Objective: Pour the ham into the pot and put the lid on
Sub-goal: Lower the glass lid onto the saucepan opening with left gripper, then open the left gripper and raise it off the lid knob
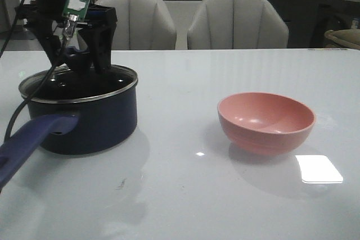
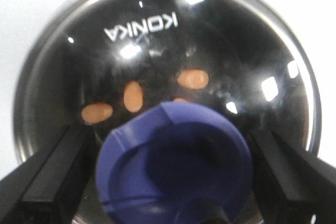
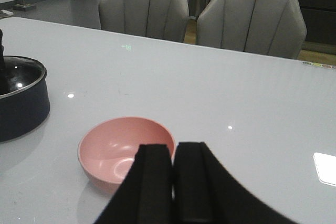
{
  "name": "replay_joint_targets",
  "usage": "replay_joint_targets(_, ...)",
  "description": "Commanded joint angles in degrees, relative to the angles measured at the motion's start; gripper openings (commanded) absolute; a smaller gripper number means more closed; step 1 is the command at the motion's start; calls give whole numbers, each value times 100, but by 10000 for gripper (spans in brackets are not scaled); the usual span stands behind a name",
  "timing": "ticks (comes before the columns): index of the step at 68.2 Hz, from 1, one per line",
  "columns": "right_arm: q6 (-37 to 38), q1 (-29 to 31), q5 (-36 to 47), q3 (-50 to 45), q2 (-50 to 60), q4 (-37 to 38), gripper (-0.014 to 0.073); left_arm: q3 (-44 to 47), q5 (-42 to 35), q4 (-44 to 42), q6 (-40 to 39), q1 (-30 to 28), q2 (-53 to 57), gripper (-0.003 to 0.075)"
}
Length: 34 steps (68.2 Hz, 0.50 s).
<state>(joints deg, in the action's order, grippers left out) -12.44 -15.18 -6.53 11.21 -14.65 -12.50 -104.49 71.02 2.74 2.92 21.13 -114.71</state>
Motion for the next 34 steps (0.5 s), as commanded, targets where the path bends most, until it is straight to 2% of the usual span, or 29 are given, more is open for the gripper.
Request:
replay_joint_targets(1, -30, 6, 501, 153, -32, -33, 158, -432, 180, 0, -20, 17, 371, 605)
replay_joint_targets(20, -30, 6, 501, 153, -32, -33, 158, -357, 157, 0, 12, 17, 1072, 605)
replay_joint_targets(34, -30, 6, 501, 153, -32, -33, 158, 548, -307, 32, 235, 17, 2185, 605)
